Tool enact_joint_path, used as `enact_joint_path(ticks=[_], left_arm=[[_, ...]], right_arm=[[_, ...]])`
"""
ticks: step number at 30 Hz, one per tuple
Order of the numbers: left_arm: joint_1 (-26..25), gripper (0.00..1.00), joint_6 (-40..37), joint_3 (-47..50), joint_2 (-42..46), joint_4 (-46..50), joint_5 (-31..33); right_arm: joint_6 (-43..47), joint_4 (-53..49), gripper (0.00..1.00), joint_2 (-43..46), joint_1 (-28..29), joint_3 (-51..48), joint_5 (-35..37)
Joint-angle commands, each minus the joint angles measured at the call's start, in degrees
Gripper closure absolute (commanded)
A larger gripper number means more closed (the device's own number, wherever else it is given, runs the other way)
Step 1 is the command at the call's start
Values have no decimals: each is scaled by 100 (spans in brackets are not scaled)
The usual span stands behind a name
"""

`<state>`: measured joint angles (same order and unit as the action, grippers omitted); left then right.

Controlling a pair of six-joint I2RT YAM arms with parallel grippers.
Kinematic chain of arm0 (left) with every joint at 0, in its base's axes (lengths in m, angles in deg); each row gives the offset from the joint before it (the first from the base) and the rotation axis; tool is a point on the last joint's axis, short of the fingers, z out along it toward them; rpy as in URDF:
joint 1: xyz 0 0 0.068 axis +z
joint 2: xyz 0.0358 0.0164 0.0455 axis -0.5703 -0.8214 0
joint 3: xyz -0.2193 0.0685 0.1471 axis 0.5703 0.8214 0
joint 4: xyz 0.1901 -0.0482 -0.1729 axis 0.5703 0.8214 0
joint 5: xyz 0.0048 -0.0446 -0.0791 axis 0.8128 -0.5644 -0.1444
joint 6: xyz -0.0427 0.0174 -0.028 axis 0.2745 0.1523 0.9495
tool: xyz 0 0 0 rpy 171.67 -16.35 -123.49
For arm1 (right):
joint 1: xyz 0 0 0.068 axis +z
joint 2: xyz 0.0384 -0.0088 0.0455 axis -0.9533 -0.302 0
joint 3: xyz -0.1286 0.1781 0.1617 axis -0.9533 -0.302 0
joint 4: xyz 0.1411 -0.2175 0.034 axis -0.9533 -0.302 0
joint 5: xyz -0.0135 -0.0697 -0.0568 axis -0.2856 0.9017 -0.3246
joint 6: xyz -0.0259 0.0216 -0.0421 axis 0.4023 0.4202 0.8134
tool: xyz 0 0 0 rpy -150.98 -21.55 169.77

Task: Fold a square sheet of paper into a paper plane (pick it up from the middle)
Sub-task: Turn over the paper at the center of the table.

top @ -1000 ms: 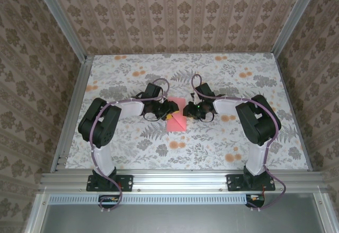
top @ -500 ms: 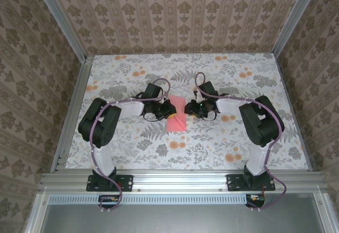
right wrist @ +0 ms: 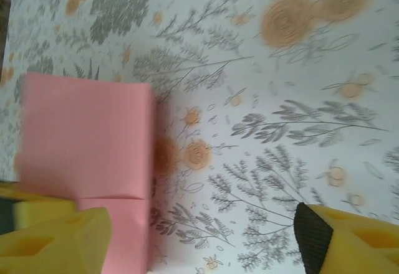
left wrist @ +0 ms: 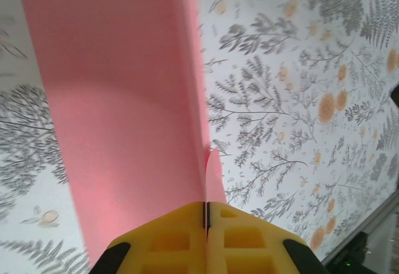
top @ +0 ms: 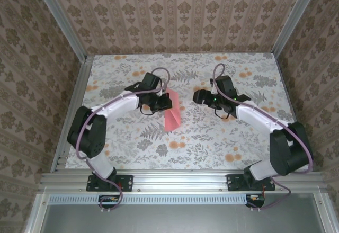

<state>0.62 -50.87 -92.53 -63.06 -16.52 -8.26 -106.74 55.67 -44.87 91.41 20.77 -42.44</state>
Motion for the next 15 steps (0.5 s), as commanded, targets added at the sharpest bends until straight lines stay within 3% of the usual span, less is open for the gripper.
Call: enact_joint_path(ticks=[1, 6, 15], left_arm=[[-236, 94, -877, -603, 234, 1445, 1028], [-583, 94, -1386, -1558, -108, 2796, 3043], [-1111, 94, -1536, -2959, -1447, 4325, 5956]], right_arm=[[124, -26, 14, 480, -115, -323, 609], [85, 177, 3, 944, -212, -709, 986], [-69, 278, 1, 1216, -392, -1078, 1172]])
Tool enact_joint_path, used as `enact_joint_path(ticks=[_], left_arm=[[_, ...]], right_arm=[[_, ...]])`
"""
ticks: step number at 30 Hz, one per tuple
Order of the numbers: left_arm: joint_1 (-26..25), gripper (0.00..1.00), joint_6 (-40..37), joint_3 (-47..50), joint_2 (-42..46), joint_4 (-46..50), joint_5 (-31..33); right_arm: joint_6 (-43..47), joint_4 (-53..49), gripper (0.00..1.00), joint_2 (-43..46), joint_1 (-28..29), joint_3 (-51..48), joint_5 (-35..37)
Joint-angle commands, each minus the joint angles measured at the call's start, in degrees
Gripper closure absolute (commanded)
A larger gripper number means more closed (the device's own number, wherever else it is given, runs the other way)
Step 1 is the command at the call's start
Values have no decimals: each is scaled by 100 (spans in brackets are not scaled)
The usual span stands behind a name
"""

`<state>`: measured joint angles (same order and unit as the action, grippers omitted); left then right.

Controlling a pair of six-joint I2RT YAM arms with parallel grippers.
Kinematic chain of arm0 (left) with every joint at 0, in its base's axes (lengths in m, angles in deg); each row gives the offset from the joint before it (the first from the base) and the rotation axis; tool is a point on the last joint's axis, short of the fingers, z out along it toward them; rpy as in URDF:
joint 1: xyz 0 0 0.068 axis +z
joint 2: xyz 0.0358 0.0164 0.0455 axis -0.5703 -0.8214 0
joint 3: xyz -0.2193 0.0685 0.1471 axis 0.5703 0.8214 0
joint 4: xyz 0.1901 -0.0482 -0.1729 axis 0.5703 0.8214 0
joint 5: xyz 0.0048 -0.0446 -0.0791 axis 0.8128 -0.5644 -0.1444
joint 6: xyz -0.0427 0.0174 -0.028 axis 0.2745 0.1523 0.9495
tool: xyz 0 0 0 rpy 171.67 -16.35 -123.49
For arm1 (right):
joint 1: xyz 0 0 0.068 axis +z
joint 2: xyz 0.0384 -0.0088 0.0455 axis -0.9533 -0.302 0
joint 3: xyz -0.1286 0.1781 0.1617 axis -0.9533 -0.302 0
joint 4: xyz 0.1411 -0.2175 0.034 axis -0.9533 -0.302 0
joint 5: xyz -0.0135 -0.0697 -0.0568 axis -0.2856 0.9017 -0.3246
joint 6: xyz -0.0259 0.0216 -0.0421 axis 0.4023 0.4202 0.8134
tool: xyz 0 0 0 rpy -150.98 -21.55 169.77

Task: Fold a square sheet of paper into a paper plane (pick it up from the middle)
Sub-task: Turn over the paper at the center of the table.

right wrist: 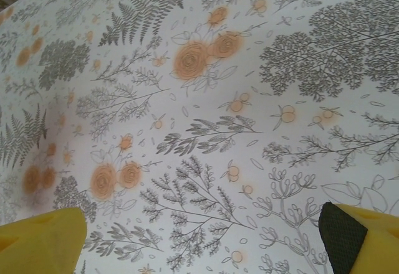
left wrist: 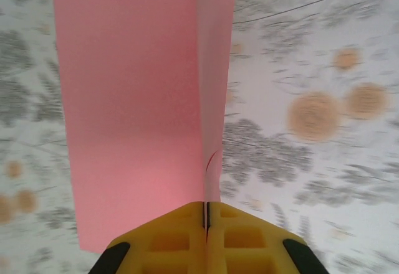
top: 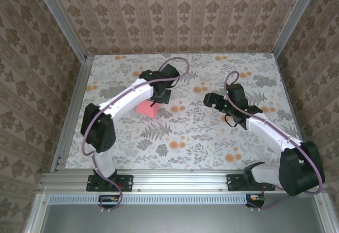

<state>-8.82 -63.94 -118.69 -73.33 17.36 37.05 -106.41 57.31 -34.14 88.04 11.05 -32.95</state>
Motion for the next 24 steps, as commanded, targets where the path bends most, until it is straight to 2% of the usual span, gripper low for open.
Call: enact_joint_path(ticks=[1, 6, 16, 19, 24], left_arm=[[-211, 94, -211, -502, -581, 1056, 1579], [-396, 93, -192, -1071, -1362, 1100, 1736], [-716, 92, -149, -1754, -2458, 908, 1178], [-790, 88, -77, -1680, -2507, 682, 730], [-791, 74, 97, -1443, -2485, 254, -231]], right_arm=[[-123, 127, 1, 157, -72, -139, 226], [-193, 94, 1, 243, -185, -264, 224], [-340, -18, 1, 287, -321, -363, 168], [-476, -126, 1, 204, -335, -337, 152], [-644, -274, 1, 248, -379, -354, 169]])
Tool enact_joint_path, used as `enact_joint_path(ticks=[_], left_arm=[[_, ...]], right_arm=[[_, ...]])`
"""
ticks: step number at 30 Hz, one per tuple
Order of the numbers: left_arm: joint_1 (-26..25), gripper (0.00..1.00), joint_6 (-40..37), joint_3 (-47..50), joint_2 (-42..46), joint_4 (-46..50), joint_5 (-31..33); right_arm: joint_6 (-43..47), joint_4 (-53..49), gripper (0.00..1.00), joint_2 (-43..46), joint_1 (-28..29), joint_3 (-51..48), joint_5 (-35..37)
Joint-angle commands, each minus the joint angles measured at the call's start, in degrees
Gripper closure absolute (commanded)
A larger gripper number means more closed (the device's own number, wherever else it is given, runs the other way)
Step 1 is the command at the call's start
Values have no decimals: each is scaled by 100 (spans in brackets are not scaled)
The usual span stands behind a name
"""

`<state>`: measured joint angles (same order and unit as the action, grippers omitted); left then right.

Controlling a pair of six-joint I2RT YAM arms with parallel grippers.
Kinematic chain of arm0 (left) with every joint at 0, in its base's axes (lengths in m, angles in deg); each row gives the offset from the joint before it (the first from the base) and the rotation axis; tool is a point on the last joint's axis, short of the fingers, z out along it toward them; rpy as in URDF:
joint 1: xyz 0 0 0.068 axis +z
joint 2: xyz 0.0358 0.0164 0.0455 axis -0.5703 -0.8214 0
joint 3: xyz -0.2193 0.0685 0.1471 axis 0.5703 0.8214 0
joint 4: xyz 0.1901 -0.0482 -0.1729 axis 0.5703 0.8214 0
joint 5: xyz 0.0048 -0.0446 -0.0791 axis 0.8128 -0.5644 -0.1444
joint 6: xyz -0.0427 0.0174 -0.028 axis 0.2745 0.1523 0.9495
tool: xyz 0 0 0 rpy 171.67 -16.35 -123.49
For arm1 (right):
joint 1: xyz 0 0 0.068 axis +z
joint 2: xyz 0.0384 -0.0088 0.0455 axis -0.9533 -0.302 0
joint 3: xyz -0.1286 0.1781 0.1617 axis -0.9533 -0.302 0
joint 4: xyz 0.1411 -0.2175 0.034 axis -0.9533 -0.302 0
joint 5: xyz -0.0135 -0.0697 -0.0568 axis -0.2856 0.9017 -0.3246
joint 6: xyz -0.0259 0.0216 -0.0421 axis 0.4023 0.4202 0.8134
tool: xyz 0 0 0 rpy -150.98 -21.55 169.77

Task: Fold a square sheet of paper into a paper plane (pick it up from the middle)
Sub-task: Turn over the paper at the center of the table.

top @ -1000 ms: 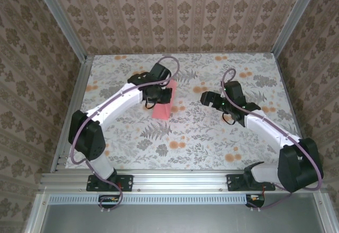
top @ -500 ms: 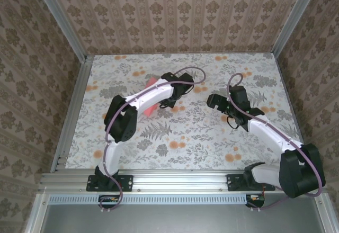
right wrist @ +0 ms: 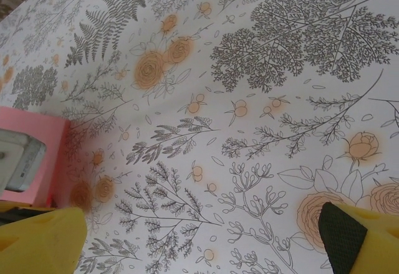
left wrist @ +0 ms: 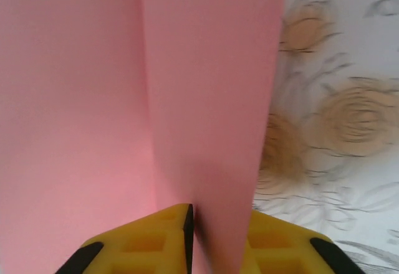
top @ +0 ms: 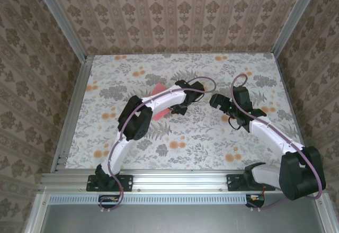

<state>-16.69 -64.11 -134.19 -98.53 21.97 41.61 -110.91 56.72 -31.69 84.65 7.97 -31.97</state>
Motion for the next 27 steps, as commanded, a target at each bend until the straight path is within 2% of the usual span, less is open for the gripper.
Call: enact_joint_path(ticks=[1, 7, 12, 15, 21, 27], left_arm=[[-3, 71, 123, 131, 75, -245, -830], [141, 52, 149, 713, 1057, -981, -2163], [481, 34, 246, 1759, 2400, -2081, -3328], [821, 28, 453, 2477, 3071, -2722, -3956], [1841, 22, 913, 4046, 4161, -3823, -4648], [2757, 23, 1164, 5101, 4453, -4349, -4962]], right_arm=[[-223, -267, 1, 19, -57, -38, 98], [-121, -502, 2, 23, -111, 132, 48], [199, -501, 5, -430, -80, 433, -646], [165, -374, 6, -754, 129, 636, -1046], [-345, 120, 6, -1583, 985, 1013, -1732], [-1285, 660, 8, -2263, 1709, 1171, -2004]])
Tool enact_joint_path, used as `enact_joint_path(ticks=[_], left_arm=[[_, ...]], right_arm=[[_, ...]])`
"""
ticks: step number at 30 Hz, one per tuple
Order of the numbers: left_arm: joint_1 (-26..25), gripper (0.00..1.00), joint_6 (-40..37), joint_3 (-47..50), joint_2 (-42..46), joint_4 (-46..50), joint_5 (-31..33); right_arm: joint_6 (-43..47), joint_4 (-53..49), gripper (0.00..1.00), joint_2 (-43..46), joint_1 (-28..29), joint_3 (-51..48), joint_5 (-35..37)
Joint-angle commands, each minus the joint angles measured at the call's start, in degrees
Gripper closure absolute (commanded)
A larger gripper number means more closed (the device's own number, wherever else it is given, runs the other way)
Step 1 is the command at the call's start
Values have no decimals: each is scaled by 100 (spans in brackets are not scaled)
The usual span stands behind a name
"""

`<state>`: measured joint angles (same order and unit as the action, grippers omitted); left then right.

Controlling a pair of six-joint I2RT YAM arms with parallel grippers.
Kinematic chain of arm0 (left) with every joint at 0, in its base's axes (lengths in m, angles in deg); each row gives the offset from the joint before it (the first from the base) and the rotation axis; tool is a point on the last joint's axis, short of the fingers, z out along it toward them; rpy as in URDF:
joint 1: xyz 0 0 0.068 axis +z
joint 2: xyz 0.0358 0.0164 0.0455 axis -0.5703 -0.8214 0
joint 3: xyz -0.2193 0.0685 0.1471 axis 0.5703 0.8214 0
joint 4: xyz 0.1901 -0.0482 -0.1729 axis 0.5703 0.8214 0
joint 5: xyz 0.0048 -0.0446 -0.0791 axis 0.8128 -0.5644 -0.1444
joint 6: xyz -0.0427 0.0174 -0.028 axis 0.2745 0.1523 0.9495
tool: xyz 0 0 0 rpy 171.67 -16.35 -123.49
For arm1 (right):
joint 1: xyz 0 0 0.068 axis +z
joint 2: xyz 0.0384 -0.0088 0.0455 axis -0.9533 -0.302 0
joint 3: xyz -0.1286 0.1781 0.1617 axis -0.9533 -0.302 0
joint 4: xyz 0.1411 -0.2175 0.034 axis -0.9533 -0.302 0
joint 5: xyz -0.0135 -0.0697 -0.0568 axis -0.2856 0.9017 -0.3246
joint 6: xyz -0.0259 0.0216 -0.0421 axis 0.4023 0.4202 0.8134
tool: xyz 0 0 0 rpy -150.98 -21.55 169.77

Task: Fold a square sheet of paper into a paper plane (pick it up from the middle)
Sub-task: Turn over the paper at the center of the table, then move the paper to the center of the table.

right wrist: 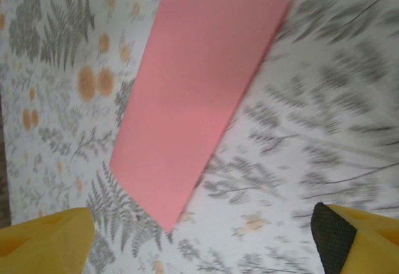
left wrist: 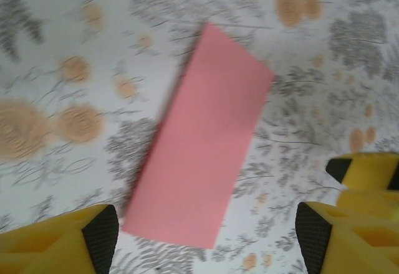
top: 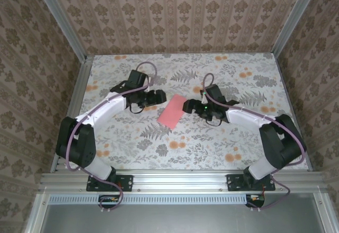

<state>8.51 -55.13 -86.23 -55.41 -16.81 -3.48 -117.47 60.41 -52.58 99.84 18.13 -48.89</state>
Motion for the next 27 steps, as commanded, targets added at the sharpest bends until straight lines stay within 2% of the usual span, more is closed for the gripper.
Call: enact_joint_path(ticks=[1, 7, 10, 16, 21, 27], left_arm=[[320, 24, 295, 409, 115, -560, -534], [482, 34, 389, 493, -464, -963, -1035], [432, 35, 379, 306, -804, -812, -1029], [87, 35, 210, -32, -1301, -274, -805], [-240, 42, 243, -117, -1507, -52, -696], [-542, 45, 210, -254, -1553, 152, -896]], right_arm=[[-729, 255, 8, -219, 265, 163, -252], [-1281, 432, 12, -419, 621, 66, -84], [-1418, 549, 13, -548, 686, 95, -79], [-1414, 559, 13, -706, 696, 175, -79], [-1297, 408, 14, -642, 686, 185, 46], [-1136, 158, 14, -511, 583, 133, 176]])
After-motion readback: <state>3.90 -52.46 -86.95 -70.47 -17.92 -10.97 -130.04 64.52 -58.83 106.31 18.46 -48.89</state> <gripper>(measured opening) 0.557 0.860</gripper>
